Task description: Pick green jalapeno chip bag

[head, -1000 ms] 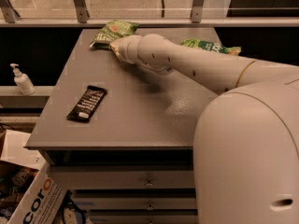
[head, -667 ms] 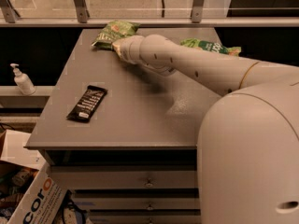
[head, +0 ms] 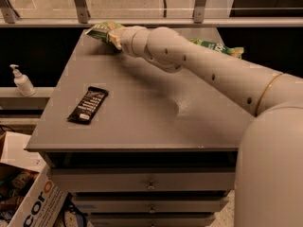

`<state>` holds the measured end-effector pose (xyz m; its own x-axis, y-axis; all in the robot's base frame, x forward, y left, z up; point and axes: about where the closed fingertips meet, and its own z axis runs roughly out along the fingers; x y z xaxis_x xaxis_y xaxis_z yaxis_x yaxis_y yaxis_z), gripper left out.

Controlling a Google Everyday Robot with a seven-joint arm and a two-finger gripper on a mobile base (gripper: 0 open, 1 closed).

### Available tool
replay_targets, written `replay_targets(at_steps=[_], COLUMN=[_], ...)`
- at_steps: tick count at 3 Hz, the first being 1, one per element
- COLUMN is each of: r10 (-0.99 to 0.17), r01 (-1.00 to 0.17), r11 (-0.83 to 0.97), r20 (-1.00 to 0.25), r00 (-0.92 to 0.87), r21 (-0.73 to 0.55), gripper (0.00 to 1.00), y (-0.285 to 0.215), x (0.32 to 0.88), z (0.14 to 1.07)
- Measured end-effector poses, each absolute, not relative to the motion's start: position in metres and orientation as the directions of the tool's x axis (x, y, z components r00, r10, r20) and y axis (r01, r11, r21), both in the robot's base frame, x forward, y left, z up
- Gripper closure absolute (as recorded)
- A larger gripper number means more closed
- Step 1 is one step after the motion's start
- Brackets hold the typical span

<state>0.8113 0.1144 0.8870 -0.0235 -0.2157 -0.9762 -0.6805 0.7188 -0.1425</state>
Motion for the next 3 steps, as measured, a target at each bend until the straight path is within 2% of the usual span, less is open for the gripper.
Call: replay_targets(at_steps=[3], r10=[-0.118], r01=[-0.737], r11=[0.653], r20=[-0.984], r00=[0.132], r21=[-0.177], gripper=[1.0], y=[0.099], x=[0.769], z=[0.975])
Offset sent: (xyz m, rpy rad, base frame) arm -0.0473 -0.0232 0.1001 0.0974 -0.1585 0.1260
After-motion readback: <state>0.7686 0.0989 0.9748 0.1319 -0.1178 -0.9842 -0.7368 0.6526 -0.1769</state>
